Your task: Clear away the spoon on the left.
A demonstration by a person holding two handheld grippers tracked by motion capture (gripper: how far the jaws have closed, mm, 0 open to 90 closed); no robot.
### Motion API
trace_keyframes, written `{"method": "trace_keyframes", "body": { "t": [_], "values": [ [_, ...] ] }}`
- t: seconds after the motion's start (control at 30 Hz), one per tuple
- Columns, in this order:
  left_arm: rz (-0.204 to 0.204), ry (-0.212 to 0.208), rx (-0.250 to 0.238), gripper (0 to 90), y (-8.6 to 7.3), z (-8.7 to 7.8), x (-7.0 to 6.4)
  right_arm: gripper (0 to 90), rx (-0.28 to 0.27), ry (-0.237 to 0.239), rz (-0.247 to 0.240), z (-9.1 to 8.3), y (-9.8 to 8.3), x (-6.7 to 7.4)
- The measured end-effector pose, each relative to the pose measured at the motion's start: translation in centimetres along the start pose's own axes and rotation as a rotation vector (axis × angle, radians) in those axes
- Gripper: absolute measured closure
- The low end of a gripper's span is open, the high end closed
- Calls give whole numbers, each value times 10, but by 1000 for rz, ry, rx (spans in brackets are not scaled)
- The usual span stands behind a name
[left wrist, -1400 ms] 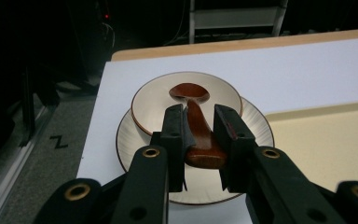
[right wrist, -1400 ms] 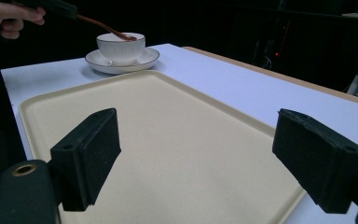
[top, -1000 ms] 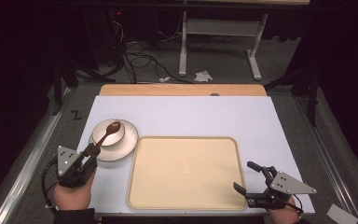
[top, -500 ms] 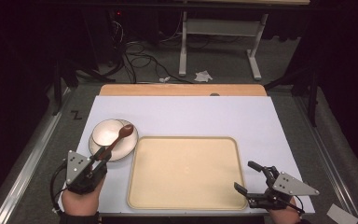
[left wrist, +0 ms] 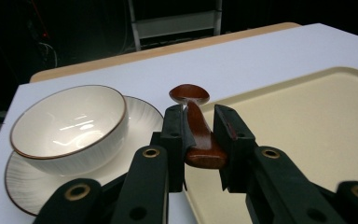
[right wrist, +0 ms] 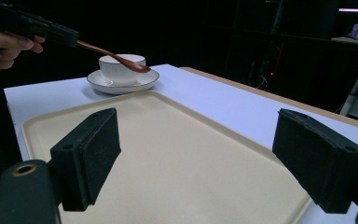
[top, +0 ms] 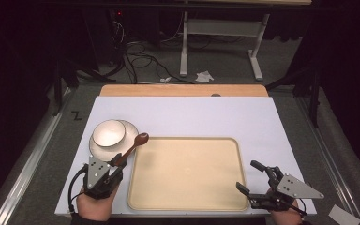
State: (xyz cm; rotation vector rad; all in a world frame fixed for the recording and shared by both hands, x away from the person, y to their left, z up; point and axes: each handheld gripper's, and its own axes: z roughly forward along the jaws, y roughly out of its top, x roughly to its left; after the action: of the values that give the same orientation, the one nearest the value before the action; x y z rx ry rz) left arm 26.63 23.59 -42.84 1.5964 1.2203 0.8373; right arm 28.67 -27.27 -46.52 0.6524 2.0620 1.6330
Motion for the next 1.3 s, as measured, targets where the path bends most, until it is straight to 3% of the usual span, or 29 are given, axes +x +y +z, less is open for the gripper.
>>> {"method": "trace_keyframes", "body": {
  "t": [0.2, 0.43, 0.77, 1.07, 1.17, 1.3],
  "values": [
    [29, -30, 22, 748, -6, 6, -15, 162, -11, -12, -3, -2, 1, 1],
    [50, -46, 39, 747, -10, 12, -24, 162, -25, -22, -4, -3, 4, 2],
    [46, -104, 56, 747, -16, 20, -38, 162, -28, -26, -2, -2, 5, 3],
    [89, -142, 89, 745, -26, 33, -56, 162, -33, -28, -2, -2, 6, 3],
    [68, -151, 94, 744, -29, 37, -57, 162, -28, -29, 1, -2, 6, 4],
    [69, -155, 107, 744, -33, 41, -59, 162, -32, -26, -1, -2, 6, 4]
  ]
}}
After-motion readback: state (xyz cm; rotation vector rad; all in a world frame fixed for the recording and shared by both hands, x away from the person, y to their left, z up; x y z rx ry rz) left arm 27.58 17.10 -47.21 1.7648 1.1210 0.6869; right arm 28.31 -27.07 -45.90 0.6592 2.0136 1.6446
